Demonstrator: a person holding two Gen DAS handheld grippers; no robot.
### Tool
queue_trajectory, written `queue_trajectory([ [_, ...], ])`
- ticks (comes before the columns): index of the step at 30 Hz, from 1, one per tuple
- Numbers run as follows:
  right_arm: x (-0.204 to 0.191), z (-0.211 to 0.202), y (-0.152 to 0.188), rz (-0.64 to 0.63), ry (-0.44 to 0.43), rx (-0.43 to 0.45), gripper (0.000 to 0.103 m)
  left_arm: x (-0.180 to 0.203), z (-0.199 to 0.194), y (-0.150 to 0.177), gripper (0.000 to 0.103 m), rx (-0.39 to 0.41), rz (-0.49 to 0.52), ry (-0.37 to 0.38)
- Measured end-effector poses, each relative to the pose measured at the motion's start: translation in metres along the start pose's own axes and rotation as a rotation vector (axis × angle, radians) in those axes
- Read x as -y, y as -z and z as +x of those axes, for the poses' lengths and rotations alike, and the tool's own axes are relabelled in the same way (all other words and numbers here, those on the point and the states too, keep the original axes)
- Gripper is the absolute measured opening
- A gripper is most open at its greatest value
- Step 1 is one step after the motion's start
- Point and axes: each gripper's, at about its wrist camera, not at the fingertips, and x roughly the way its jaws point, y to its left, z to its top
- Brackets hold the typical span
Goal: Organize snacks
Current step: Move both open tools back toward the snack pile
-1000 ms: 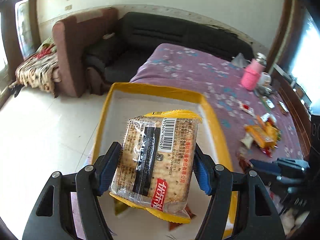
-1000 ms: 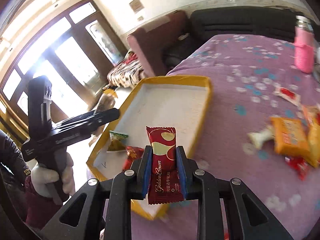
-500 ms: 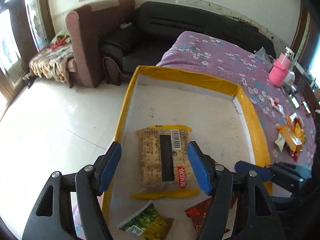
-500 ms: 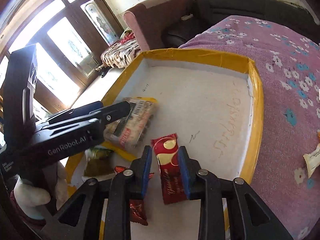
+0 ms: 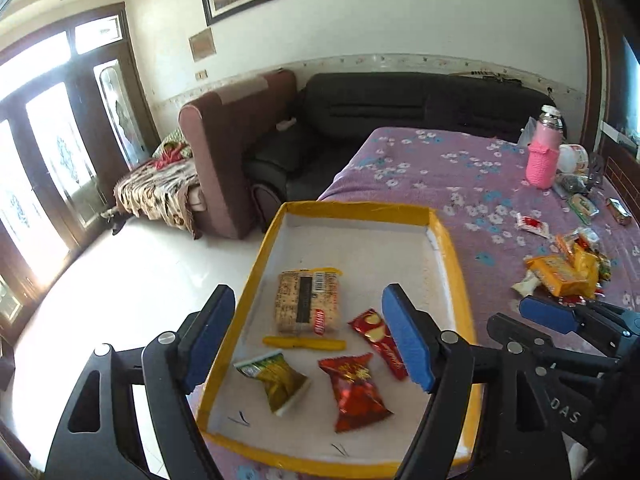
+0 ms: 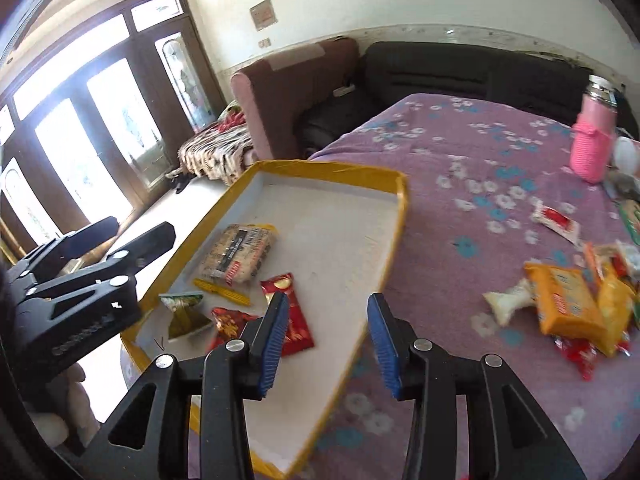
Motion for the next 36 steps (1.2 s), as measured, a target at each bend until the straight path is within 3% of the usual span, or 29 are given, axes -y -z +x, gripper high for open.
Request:
queue_trajectory([
  [12, 0.056, -0.073, 0.04, 0.048, 0.127, 0.07, 0.049, 0.08, -0.057, 0.015, 0.077, 0.068, 0.138, 0.001],
  [23, 0.092, -0.114, 0.066, 0.086, 0.179, 0.11, 0.054, 0.126, -0.094, 0.022, 0.083, 0.126, 0.233, -0.015],
  [31, 0.112, -0.12, 0.077, 0.126, 0.189, 0.106, 0.057, 0.151, -0.091, 0.029, 0.083, 0.087, 0.279, 0.051],
  [36, 0.139, -0.12, 0.083, 0.172, 0.201, 0.089, 0.059, 0.144, -0.06, 0.033, 0.083, -0.036, 0.213, 0.158],
])
